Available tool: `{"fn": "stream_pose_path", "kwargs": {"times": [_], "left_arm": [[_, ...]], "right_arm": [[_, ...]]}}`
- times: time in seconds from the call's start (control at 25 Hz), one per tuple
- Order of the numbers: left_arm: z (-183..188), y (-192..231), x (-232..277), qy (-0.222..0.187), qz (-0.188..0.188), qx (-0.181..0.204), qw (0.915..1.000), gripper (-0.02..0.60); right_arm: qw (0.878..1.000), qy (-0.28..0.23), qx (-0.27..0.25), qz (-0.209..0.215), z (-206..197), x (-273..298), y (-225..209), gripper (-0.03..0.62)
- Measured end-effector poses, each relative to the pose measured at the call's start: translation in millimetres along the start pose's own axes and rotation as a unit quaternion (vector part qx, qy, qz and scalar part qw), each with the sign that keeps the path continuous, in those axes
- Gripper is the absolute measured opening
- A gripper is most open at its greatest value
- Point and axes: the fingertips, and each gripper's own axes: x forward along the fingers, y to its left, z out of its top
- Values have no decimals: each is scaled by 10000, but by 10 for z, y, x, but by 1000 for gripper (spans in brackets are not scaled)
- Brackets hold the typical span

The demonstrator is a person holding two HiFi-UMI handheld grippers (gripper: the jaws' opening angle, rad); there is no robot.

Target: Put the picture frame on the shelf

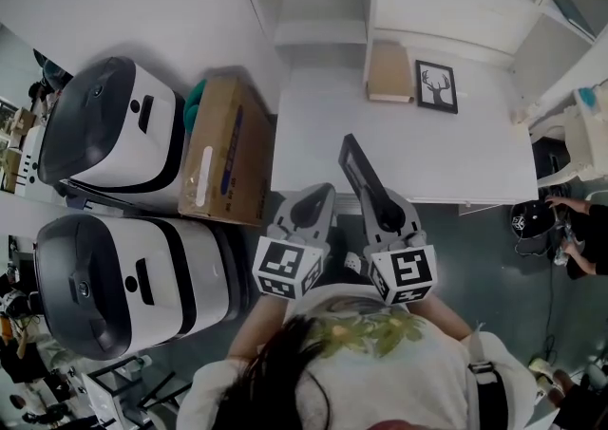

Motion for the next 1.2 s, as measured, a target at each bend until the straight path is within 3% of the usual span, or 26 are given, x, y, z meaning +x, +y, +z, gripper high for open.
{"fn": "stream_pose_path", "kwargs": {"times": [1.2], "left_arm": [[364,996,702,-79,67,-181,9998,31]], "right_arm": [[9998,-19,-168,-85,367,1177,-278,37]]}}
